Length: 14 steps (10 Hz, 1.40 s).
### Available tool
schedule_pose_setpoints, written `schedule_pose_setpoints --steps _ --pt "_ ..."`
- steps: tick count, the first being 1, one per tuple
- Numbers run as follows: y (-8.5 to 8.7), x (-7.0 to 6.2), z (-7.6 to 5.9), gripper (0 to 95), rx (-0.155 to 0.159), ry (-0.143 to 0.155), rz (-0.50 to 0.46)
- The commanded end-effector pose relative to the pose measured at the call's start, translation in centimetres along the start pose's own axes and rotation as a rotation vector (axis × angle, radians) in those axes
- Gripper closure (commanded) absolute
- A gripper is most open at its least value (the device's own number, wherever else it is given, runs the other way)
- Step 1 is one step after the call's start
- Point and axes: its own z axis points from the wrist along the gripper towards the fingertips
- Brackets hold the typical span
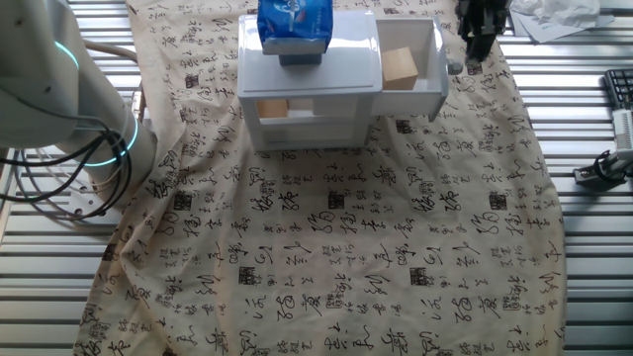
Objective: Put things in the drawer
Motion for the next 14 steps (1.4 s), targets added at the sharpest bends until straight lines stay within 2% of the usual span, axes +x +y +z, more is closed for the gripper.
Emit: schedule_pose_setpoints --steps 1,2,4,7,9,10,14 --pt "-0.1 0.1 0.3 38.0 -0.001 0.008 0.004" --pt "-0.1 0.1 0.7 38.0 -0.002 0.020 0.009" --pt "-0.2 0.2 1.2 38.0 -0.003 0.023 0.014" --pt "-0.2 0.2 1.3 38.0 -0.010 0.081 0.035" --pt "-0.2 0.2 1.3 38.0 -0.012 0.085 0.041" --pt "-0.2 0.2 1.3 57.0 -0.013 0.085 0.042" --pt "-0.2 0.3 1.3 57.0 -0.013 0.085 0.042"
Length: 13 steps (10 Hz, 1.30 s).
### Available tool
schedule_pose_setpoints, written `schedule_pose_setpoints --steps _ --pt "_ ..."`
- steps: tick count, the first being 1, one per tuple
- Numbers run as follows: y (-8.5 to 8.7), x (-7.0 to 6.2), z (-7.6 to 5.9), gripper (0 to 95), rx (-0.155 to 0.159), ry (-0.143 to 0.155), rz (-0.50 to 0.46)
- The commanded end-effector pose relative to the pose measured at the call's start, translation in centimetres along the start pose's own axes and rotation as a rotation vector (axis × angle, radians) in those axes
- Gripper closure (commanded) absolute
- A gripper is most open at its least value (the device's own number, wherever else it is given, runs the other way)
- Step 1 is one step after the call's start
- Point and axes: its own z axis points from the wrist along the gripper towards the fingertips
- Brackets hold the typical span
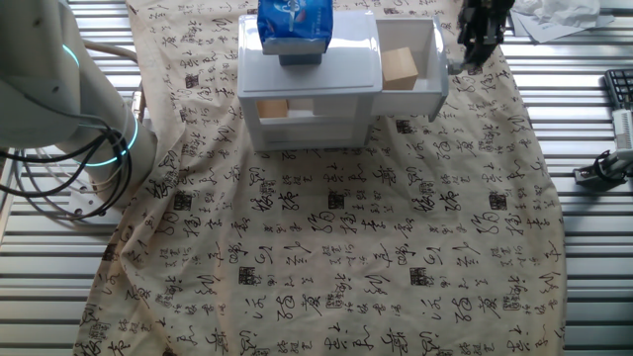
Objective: Put things in the drawer
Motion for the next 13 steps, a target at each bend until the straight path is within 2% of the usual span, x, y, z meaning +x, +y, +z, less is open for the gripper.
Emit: schedule_pose_setpoints --steps 1,4,5,6,9,13 --pt "0.06 -0.15 0.09 57.0 -0.001 0.004 0.000" --pt "0.06 -0.15 0.10 57.0 -0.006 -0.001 -0.008" --pt "0.06 -0.15 0.10 57.0 -0.015 0.002 -0.037" --pt "0.06 -0.15 0.10 57.0 -0.030 0.008 -0.082" --pt "0.06 -0.15 0.10 57.0 -0.036 0.032 -0.144" --pt "0.06 -0.15 0.10 57.0 -0.030 0.035 -0.127"
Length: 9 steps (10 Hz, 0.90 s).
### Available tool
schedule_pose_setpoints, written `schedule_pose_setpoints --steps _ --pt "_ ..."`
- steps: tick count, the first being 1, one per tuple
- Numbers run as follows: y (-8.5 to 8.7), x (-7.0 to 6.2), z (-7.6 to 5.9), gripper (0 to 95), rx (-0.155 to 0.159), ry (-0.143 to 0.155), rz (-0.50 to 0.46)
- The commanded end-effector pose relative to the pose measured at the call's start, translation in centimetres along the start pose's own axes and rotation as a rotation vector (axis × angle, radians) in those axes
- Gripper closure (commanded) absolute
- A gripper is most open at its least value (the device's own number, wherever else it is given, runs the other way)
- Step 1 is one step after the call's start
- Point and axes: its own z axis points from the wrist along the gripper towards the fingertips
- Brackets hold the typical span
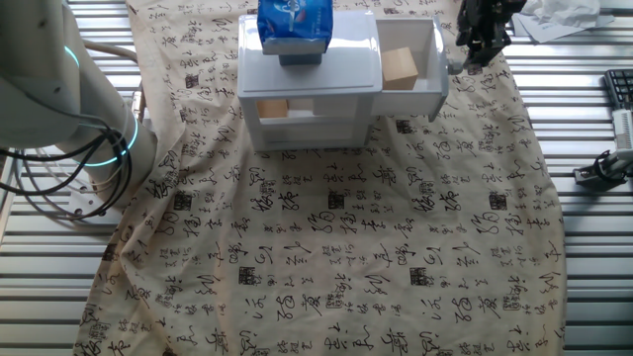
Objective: Put things in the drawer
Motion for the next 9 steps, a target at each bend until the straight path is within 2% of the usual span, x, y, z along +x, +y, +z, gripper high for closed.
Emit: schedule_pose_setpoints --steps 1,3,4,7,8,9 --pt "0.0 0.0 0.0 57.0 0.000 -0.009 0.016" --pt "0.0 0.0 0.0 57.0 -0.001 -0.013 0.056" --pt "0.0 0.0 0.1 57.0 -0.002 -0.014 0.112" --pt "-0.3 -0.4 0.9 57.0 -0.002 -0.017 0.165" --pt "-0.3 -0.5 1.1 38.0 0.005 -0.012 0.160" --pt "-0.4 -0.5 1.1 38.0 0.007 -0.007 0.158"
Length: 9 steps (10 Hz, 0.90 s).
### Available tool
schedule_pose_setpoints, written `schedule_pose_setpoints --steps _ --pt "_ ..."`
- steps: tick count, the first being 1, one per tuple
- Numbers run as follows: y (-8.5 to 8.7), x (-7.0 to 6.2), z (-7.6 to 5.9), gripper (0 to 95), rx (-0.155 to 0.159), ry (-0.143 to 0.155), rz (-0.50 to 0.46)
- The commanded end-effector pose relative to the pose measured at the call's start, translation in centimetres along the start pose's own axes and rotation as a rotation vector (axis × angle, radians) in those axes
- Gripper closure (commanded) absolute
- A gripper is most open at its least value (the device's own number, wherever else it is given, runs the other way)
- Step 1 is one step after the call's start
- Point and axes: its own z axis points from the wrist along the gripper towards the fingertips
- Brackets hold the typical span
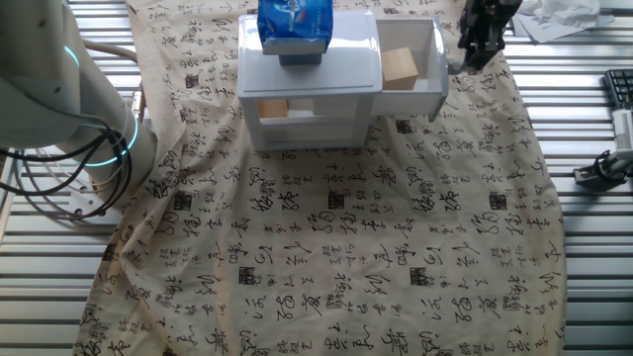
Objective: Put things in the drawer
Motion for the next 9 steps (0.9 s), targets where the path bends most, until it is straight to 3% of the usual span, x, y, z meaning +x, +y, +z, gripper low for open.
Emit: schedule_pose_setpoints --steps 1,4,9 --pt "0.0 0.0 0.0 38.0 0.002 0.010 -0.013" --pt "0.0 -0.1 0.2 38.0 -0.001 0.004 -0.032" --pt "-0.3 -0.3 1.0 38.0 -0.007 0.019 -0.020"
